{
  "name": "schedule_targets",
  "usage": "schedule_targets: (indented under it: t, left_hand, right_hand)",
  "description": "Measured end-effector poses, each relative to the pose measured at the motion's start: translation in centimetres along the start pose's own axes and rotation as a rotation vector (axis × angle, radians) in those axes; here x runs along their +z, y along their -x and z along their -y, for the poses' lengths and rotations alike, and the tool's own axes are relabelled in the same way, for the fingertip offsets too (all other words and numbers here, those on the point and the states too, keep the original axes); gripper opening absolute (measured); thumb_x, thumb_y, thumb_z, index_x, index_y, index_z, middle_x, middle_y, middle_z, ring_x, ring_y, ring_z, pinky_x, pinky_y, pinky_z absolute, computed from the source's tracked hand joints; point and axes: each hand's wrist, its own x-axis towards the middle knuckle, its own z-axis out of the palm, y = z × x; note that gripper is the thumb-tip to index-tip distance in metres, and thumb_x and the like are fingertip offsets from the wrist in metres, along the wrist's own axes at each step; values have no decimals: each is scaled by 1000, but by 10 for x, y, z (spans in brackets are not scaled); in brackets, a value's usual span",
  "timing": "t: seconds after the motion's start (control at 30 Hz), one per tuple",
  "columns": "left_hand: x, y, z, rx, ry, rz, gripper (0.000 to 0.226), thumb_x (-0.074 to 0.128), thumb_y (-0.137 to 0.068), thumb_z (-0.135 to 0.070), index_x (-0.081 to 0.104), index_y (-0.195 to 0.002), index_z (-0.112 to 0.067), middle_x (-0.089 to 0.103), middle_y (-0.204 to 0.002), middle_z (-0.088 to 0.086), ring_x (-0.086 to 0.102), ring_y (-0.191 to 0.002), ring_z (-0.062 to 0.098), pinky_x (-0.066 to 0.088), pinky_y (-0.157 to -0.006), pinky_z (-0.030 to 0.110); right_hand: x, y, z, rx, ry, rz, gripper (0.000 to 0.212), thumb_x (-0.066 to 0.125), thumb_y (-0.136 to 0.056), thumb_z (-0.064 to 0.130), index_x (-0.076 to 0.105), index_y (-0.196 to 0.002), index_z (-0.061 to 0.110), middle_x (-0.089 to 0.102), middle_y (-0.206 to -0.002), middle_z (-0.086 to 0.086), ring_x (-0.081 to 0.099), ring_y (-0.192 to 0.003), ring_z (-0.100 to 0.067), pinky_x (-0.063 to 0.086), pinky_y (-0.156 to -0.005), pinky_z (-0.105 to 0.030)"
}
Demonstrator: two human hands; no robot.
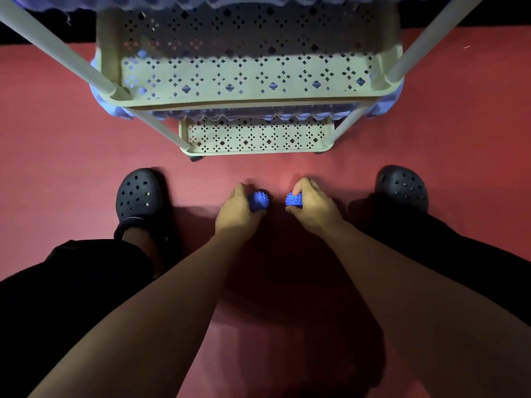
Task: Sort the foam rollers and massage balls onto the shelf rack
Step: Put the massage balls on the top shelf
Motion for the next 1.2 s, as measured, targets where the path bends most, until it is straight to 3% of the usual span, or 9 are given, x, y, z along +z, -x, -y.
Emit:
schedule_targets:
  t: [0.17, 0.33, 0.4, 0.5, 0.6, 0.73, 0.87, 1.0, 1.2]
  left_hand:
    - [-17, 22, -6, 29, 124, 15, 48, 81, -70, -43, 46, -98, -25, 70, -89, -5, 69, -87, 19, 55, -80, 41]
    - [-56, 67, -32, 181, 163, 98, 76, 81, -77, -28, 40, -140, -37, 65, -94, -8, 66, -77, 12, 54, -79, 29]
    - [-81, 88, -53, 238, 139, 58, 69, 80, -80, -26, 48, -141, -31, 62, -105, 0, 63, -77, 13, 52, -83, 27]
    - [-125, 124, -85, 327, 78, -10, 48, 82, -78, -33, 63, -122, -26, 60, -111, 5, 64, -79, 16, 50, -82, 26]
    - [-177, 167, -116, 424, 20, -70, 48, 82, -73, -46, 63, -114, -29, 59, -105, 1, 63, -83, 16, 49, -79, 27]
    - [-249, 234, -163, 523, -91, -176, 56, 80, -75, -48, 62, -122, -26, 61, -109, 1, 61, -87, 19, 51, -81, 33]
    - [-315, 304, -205, 574, -240, -247, 64, 80, -75, -50, 59, -130, -25, 64, -125, 1, 62, -111, 19, 49, -96, 36]
    - [-367, 381, -244, 563, -436, -225, 63, 81, -75, -50, 60, -128, -24, 69, -118, 1, 64, -104, 23, 51, -90, 33]
    - [-427, 479, -286, 636, -421, -353, 65, 77, -78, -54, 59, -130, -21, 65, -101, -1, 58, -94, 22, 44, -78, 31]
  right_hand:
    - [-18, 29, -4, -20, -16, -25, 34, 71, -83, 30, 44, -103, 23, 52, -107, 8, 56, -96, -21, 41, -75, -36]
    - [-65, 72, 17, -65, 10, -1, 65, 76, -84, 33, 43, -140, 21, 48, -137, 2, 55, -122, -19, 44, -101, -35]
    - [-95, 95, 35, -118, 103, -2, 70, 73, -86, 36, 39, -146, 22, 41, -140, 3, 52, -126, -19, 43, -105, -38]
    - [-139, 136, 64, -196, 177, -27, 63, 71, -87, 35, 45, -143, 22, 35, -136, 3, 56, -120, -23, 44, -101, -32]
    - [-185, 179, 99, -277, 187, -78, 54, 74, -85, 32, 53, -134, 23, 35, -134, 2, 56, -117, -20, 43, -101, -30]
    - [-253, 243, 157, -353, 269, -196, 55, 74, -83, 37, 53, -133, 26, 43, -132, 3, 56, -116, -24, 48, -96, -38]
    - [-315, 310, 221, -409, 414, -245, 56, 74, -83, 38, 54, -133, 22, 57, -131, -6, 57, -117, -28, 47, -98, -37]
    - [-358, 384, 272, -425, 567, -225, 55, 79, -79, 40, 61, -127, 19, 65, -125, -7, 61, -110, -28, 50, -93, -33]
    - [-418, 485, 321, -511, 629, -363, 60, 79, -80, 39, 57, -133, 21, 59, -133, -3, 58, -115, -26, 48, -97, -35]
